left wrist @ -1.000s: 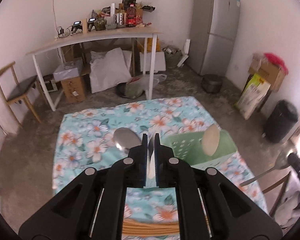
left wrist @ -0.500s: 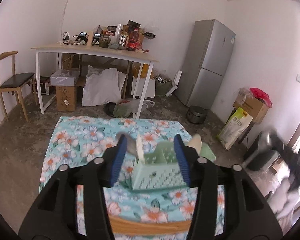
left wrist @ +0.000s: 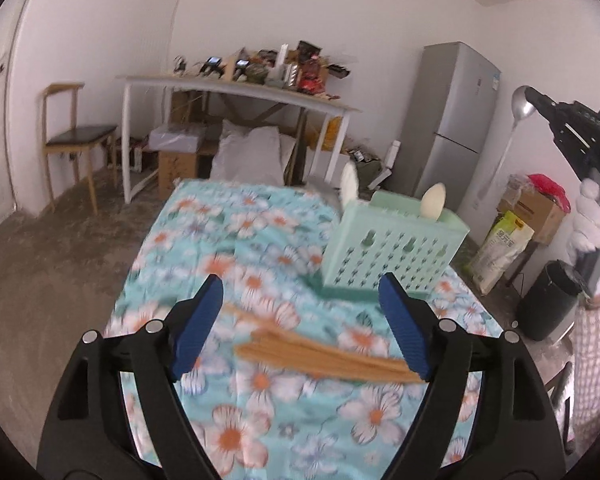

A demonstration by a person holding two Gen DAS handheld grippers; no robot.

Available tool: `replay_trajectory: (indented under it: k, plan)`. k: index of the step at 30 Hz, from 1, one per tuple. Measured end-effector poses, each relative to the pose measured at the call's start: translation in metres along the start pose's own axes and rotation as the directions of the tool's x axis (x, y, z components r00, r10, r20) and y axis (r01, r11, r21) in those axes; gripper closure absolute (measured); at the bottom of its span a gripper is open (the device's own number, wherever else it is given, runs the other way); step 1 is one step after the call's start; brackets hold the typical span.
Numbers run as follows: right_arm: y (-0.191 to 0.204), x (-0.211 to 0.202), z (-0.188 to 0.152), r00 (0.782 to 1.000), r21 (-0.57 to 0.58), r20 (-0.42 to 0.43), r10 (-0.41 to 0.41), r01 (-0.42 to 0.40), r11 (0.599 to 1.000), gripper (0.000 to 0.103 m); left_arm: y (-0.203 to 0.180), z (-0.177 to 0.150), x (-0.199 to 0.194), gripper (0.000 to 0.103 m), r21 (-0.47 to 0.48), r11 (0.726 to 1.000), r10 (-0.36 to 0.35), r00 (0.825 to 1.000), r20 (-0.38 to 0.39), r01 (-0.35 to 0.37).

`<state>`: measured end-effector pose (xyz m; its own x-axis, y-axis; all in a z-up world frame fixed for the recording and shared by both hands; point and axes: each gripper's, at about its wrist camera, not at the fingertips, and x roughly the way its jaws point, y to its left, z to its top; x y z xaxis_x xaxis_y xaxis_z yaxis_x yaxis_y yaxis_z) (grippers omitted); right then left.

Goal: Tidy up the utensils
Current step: 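Move both tools away from the holder toward the wooden chopsticks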

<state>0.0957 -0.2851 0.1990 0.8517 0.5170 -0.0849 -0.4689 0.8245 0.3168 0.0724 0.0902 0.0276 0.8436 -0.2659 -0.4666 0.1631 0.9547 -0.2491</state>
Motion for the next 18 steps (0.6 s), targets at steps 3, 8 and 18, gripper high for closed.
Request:
replay_trajectory:
  k: [3, 8, 18]
  plan:
    - [-0.010, 0.020, -0.011, 0.999, 0.014, -0.037, -0.011, 0.011, 1.000, 0.100, 0.009, -0.019, 0.001, 0.025, -0.027, 1.000, 0.007, 1.000, -0.021, -0.007]
    - [-0.032, 0.053, -0.043, 0.988, 0.024, -0.143, -0.060, 0.064, 0.998, 0.100, 0.017, -0.036, 0.003, 0.023, -0.035, 0.999, 0.021, 0.999, -0.038, -0.023]
    - [-0.036, 0.053, -0.054, 0.968, -0.022, -0.192, -0.163, 0.162, 0.987, 0.096, 0.024, -0.042, 0.006, 0.023, -0.055, 0.998, 0.014, 0.999, -0.043, -0.016]
